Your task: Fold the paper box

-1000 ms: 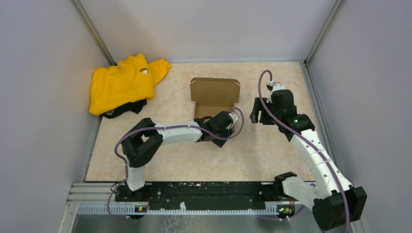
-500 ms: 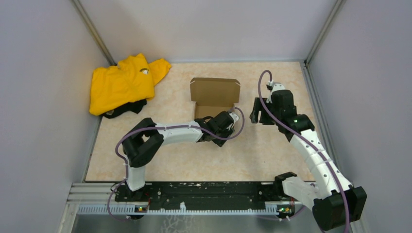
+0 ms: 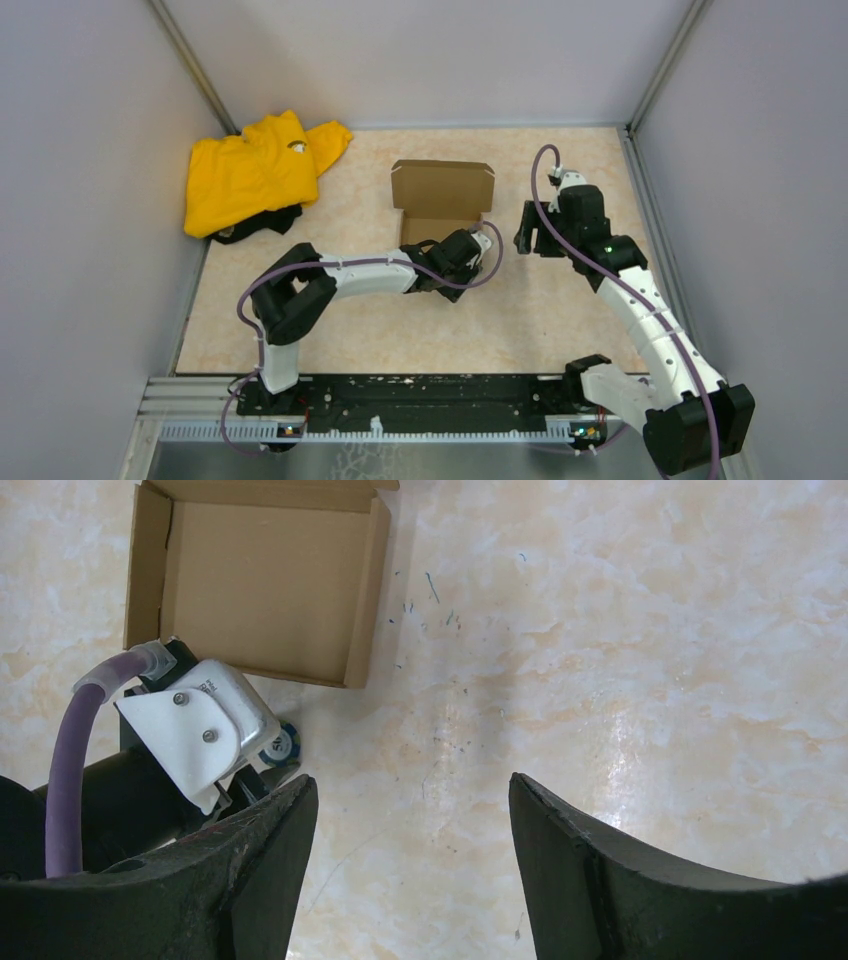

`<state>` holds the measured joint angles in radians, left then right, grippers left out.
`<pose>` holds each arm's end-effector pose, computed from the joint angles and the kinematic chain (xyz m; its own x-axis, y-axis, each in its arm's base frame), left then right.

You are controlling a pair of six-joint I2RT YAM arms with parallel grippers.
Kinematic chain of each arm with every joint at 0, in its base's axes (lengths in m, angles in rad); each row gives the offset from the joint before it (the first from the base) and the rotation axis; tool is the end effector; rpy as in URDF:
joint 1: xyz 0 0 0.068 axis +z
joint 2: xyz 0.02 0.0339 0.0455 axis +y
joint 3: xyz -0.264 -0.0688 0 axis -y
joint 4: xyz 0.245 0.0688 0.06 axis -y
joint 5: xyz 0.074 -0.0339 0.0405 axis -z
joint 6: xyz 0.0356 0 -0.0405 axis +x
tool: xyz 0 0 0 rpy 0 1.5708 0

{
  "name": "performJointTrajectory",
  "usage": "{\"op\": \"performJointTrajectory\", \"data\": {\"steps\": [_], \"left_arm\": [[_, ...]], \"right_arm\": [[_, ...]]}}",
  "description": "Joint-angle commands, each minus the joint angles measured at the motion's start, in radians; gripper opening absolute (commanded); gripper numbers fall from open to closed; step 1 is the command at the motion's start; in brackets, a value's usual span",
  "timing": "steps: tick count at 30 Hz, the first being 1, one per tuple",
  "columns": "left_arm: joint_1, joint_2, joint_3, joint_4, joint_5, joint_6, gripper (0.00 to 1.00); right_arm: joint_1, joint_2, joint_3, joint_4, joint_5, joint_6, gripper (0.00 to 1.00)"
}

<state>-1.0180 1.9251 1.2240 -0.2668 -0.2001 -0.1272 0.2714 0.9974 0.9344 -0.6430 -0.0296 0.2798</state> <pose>0.2157 -0.3361 0.1592 -0.5273 0.6179 -0.5832 0.7138 0.6945 0.0905 0.2006 0.0569 0.3086 -0.6807 0.0971 -0.7261 -0.1058 0.9678 0.2286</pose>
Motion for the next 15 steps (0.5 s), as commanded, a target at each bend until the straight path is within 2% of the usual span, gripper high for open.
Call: {"op": "performJointTrajectory", "data": {"steps": [1,15], "left_arm": [[0.012,0.014,-0.04,-0.045,-0.005,0.009,0.52],[0.018,-0.006,-0.024,-0.043,-0.031,0.017,0.5]], "right_arm": [[-0.011,-0.002,0.017,0.04,-0.014,-0.011,0.69],[-0.011,0.0,0.023,0.038,-0.01,-0.012,0.69]]}}
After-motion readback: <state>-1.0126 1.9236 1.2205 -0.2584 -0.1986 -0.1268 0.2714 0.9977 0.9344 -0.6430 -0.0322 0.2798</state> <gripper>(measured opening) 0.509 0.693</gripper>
